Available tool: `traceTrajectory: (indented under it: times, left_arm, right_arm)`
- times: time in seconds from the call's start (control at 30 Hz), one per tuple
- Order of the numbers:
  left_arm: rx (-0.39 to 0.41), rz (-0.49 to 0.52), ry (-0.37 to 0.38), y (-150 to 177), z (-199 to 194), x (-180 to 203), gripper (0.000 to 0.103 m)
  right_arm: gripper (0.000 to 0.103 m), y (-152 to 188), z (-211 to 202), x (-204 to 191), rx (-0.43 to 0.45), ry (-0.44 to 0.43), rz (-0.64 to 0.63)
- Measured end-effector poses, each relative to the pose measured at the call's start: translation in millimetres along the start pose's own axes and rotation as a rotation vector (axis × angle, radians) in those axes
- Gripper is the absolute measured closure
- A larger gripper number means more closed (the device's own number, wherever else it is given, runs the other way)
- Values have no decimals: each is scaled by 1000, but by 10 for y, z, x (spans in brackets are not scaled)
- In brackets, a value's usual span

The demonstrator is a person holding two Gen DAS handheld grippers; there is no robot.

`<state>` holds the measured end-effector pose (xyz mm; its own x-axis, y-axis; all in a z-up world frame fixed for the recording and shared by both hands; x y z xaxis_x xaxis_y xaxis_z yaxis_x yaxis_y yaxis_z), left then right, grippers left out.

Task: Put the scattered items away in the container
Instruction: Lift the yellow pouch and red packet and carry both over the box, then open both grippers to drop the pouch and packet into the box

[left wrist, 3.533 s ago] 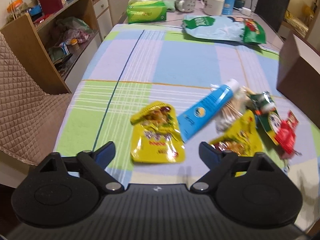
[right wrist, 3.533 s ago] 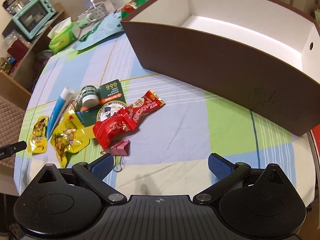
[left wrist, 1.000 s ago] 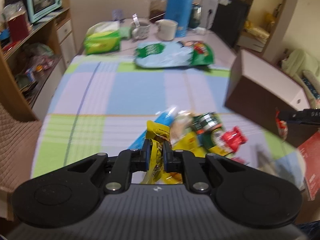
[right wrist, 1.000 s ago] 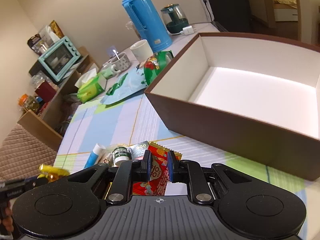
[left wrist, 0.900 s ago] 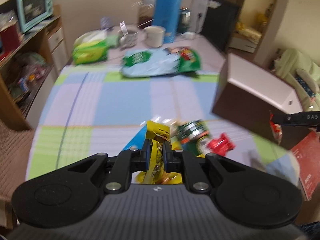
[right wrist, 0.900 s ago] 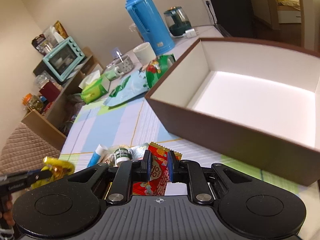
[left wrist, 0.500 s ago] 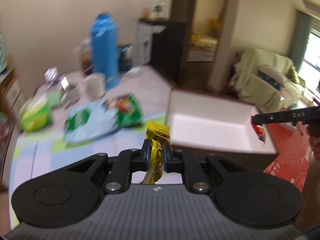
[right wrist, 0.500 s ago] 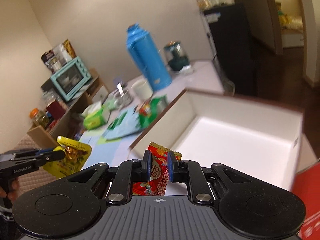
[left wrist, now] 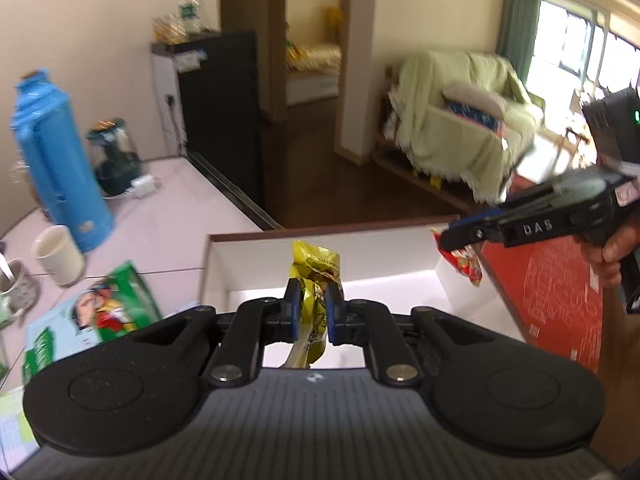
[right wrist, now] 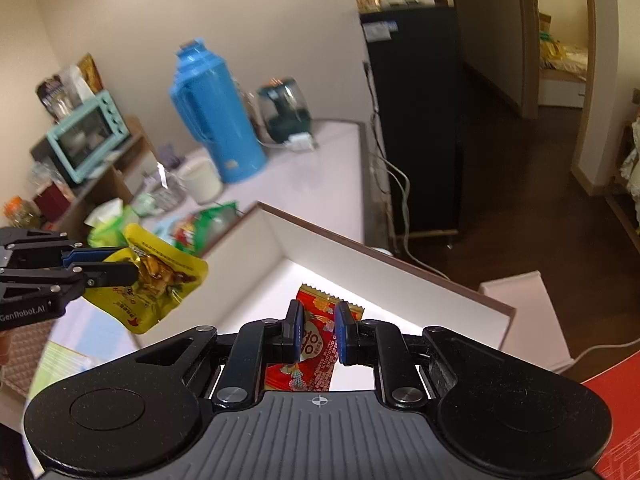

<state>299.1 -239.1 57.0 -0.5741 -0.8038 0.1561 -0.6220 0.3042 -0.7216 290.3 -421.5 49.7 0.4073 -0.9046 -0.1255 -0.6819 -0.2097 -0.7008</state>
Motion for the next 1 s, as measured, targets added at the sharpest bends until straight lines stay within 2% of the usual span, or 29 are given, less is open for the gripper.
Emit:
traceTrajectory:
  times: [0.1, 0.37, 0.6, 0.8, 0.83, 0.87, 0.9, 0.93, 1.0]
  left_arm:
    - [-57, 22, -13, -24, 352, 13, 94]
    - [-168, 49, -57, 5, 965, -54, 93]
    - [-260, 70, -90, 27, 1484, -115, 93]
    - [-300, 56, -81, 67, 1718, -182, 92]
    - [-303, 54, -84, 72, 1734, -189, 92]
    - [-301, 58, -90, 74, 1737, -184, 90]
    - [-300, 62, -95, 77, 1740, -179, 86]
    - [-299, 65, -100, 78, 1737, -177, 79]
    - [-297, 71, -107, 77, 1711, -180, 78]
  right_arm:
    - [88, 25, 213, 128, -58, -1, -10]
    - [88, 74, 790, 246, -194, -5, -86]
    - [88, 89, 1117, 311, -238, 7, -91]
    - [88, 62, 1326, 306, -252, 29, -93]
    - [84, 59, 1363, 289, -269, 29, -100]
    - [72, 65, 1382, 277, -278, 37, -100]
    - [29, 71, 1398, 266, -286, 46, -99]
    - [8, 76, 1381, 242, -269, 62, -109]
    - [8, 83, 1342, 185, -243, 76, -142]
Point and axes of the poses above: each gripper's, at about its wrist camera, not at the fingertips, and z roughly the way its jaws point, x to its right, y to its underside, the point moved 1 cm from there along z, roughly the way its jaws point, and after that the axes turned 11 degrees about -z, right-handed, at the moved point
